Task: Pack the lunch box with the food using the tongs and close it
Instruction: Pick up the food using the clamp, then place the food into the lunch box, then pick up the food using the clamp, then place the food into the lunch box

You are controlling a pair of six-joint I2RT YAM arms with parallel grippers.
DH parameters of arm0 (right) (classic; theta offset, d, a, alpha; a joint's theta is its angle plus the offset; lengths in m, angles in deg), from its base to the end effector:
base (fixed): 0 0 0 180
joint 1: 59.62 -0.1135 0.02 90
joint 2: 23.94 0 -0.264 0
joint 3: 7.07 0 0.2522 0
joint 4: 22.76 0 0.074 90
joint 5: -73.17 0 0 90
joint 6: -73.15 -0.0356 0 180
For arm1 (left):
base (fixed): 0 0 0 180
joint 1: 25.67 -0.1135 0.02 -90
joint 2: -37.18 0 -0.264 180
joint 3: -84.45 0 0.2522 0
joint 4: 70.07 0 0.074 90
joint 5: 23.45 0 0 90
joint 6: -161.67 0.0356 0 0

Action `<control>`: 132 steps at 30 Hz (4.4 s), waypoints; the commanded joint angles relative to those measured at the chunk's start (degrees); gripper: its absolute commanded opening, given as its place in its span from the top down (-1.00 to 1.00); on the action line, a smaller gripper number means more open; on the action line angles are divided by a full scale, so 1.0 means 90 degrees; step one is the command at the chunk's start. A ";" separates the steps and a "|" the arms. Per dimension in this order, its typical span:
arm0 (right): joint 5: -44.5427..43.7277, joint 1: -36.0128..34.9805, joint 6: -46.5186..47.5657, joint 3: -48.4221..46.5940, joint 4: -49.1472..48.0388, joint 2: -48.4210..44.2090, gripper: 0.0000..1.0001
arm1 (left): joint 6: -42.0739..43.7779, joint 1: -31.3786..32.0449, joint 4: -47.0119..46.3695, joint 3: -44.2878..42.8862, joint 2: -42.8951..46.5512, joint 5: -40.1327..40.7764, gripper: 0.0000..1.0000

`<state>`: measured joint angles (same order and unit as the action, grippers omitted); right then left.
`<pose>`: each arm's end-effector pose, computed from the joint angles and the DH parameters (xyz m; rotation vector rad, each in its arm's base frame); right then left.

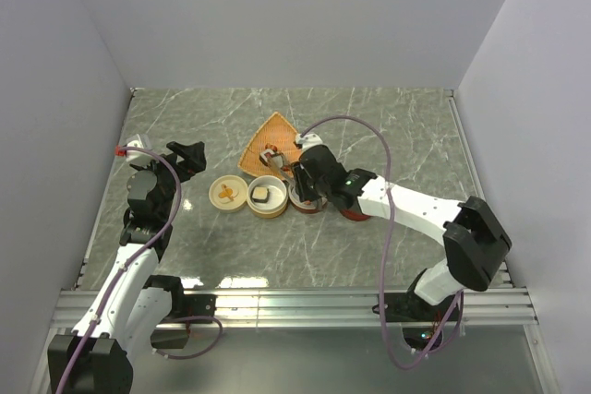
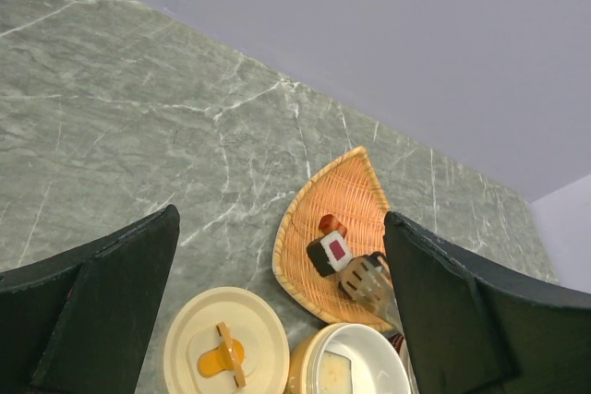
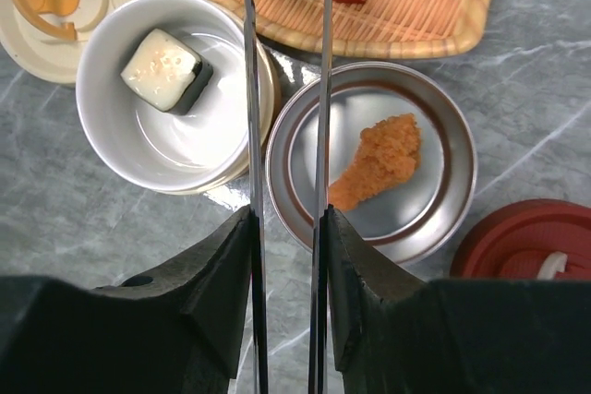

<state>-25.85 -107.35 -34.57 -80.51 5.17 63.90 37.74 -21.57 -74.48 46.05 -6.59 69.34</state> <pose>0.2295 0.2442 0.2411 -0.5250 2.2725 0.4020 0.1896 -0.0119 0.2707 -0.4510 1.5435 -0.4781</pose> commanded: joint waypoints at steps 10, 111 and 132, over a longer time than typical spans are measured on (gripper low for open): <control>-0.0707 -0.0175 -0.0160 0.0244 0.0358 -0.1682 0.42 | -0.0087 0.0023 -0.0285 0.0014 0.0039 -0.0114 -0.99; 0.0543 0.0488 0.0601 -0.1221 -0.0110 0.0895 0.40 | -0.0107 0.0013 -0.0451 -0.0006 -0.0303 -0.0192 -0.99; 0.0240 0.0313 0.0436 -0.0401 -0.0023 -0.0832 0.48 | -0.0116 0.0013 -0.0451 0.0004 -0.0283 -0.0212 -0.99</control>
<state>-22.02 -103.46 -29.69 -85.69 6.48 60.97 37.33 -21.57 -75.75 46.07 -9.54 68.71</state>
